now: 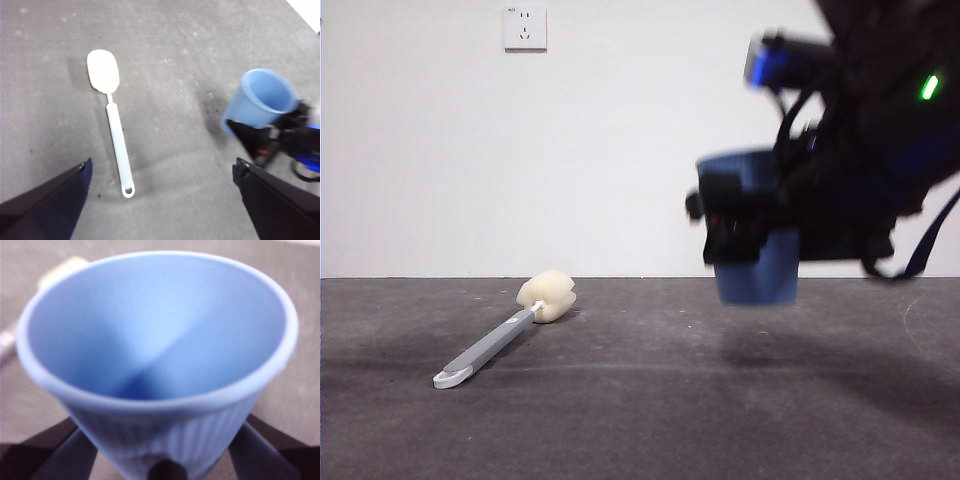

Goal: Pick up the cup brush,pick up the cup,insert the brush into the cup,clean the cup,put the cup brush back,put the cup back to the fixed position on the table

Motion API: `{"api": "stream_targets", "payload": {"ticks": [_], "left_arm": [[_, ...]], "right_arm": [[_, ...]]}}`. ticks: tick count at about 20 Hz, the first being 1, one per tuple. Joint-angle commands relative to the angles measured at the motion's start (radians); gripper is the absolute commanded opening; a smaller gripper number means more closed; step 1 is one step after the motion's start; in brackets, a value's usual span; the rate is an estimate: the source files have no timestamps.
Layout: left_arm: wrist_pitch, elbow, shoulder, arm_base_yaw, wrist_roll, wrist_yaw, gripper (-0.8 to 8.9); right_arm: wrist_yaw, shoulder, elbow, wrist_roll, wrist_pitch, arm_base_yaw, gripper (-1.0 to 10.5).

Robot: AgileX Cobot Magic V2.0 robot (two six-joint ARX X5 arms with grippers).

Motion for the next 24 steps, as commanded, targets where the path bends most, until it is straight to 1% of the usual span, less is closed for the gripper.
{"api": "stream_targets", "payload": {"ticks": [1, 3, 5, 7, 11, 12, 14, 17, 22, 24], "left_arm": [[-0.024, -0.004, -0.028, 0.000, 0.012, -0.001, 4.74], [-0.045, -0.004, -0.040, 0.000, 0.012, -0.001, 4.74], [-0.060, -0.004, -0.040, 0.000, 0.012, -0.001, 4.74], [-0.062, -0.004, -0.040, 0.000, 0.013, -0.001, 4.74], [-0.062, -0.004, -0.040, 0.000, 0.013, 0.000, 4.74], [-0.062, -0.004, -0.040, 0.000, 0.013, 0.000, 4.74], [-0.062, -0.004, -0.040, 0.000, 0.012, 0.000, 4.74], [-0.062, -0.004, -0.040, 0.000, 0.011, 0.001, 4.72], [-0.063, -0.004, -0.040, 0.000, 0.011, -0.002, 4.72], [-0.063, -0.004, -0.040, 0.000, 0.011, -0.003, 4.72]], "right_arm": [[-0.003, 0.107, -0.005, 0.018, 0.108, -0.027, -0.1], [-0.047, 0.170, -0.005, 0.018, 0.190, -0.056, -0.1], [-0.058, 0.200, -0.005, 0.011, 0.237, -0.083, -0.1], [-0.112, 0.221, -0.005, -0.013, 0.272, -0.111, -0.1], [-0.185, 0.237, -0.004, -0.046, 0.304, -0.159, -0.1], [-0.195, 0.237, -0.003, -0.046, 0.317, -0.168, -0.1], [-0.241, 0.239, 0.009, -0.047, 0.323, -0.189, -0.1], [-0.280, 0.293, 0.037, -0.046, 0.324, -0.213, -0.1], [-0.289, 0.323, 0.047, -0.046, 0.321, -0.222, -0.1], [-0.289, 0.323, 0.047, -0.046, 0.282, -0.223, 0.0]]}}
